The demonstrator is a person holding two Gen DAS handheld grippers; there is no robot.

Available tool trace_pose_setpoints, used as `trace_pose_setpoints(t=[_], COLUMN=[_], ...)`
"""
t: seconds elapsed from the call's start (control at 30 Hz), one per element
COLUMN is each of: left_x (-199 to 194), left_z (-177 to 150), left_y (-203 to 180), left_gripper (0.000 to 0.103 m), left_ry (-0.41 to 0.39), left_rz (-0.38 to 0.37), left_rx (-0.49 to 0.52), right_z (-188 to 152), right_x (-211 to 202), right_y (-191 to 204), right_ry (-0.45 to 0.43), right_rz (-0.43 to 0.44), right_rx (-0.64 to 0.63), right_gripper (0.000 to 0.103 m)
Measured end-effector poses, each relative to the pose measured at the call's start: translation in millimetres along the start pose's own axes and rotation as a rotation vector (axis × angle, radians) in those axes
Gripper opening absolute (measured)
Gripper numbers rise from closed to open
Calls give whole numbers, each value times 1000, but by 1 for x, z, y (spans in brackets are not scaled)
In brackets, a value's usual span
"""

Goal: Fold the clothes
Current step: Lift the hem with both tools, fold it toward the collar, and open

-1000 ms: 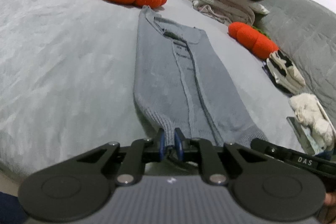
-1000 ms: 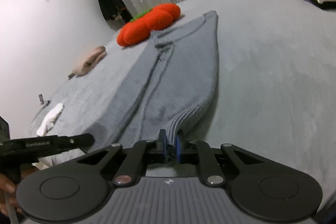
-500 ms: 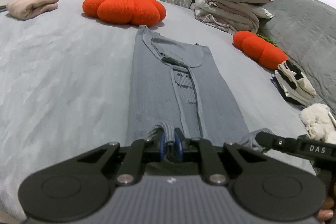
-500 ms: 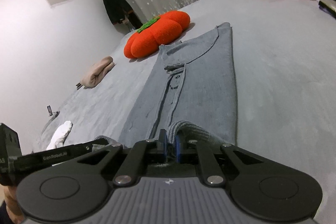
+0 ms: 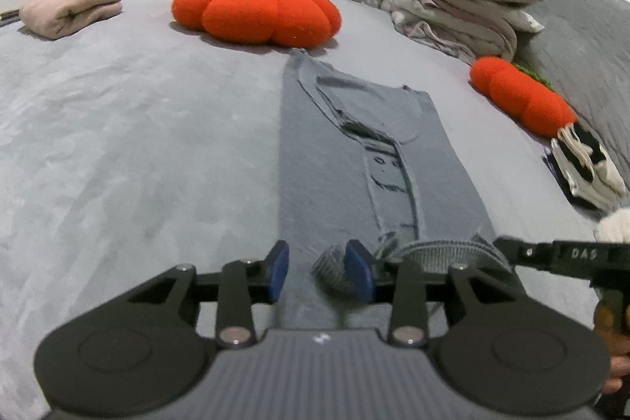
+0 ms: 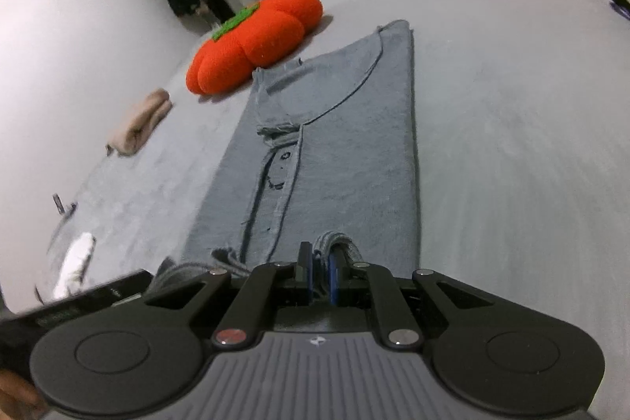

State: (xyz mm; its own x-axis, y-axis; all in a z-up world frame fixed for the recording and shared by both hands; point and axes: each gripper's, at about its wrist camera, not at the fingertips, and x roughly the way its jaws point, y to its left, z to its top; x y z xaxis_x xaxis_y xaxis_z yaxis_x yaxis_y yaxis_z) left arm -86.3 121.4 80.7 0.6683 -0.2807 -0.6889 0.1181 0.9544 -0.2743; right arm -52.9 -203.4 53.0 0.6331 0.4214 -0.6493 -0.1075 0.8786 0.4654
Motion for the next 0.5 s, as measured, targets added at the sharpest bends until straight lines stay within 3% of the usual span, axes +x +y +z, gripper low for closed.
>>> trace_pose_setpoints(t=[0.13, 0.33, 0.5], left_x=[0, 1, 10], left_z=[0, -6, 0], left_y=[7, -10, -12], left_gripper=[37, 46, 44], left_ry=[5, 5, 28], left_rz=[-11, -37, -27], left_rx=[9, 146, 158], right_z=[-1, 3, 9], right_x=[9, 13, 2], right_y=[-9, -23, -25], right_ry=[4, 20, -2], right_rz=[19, 30, -4], right_rx=[32, 101, 2], right_gripper=[10, 11, 29])
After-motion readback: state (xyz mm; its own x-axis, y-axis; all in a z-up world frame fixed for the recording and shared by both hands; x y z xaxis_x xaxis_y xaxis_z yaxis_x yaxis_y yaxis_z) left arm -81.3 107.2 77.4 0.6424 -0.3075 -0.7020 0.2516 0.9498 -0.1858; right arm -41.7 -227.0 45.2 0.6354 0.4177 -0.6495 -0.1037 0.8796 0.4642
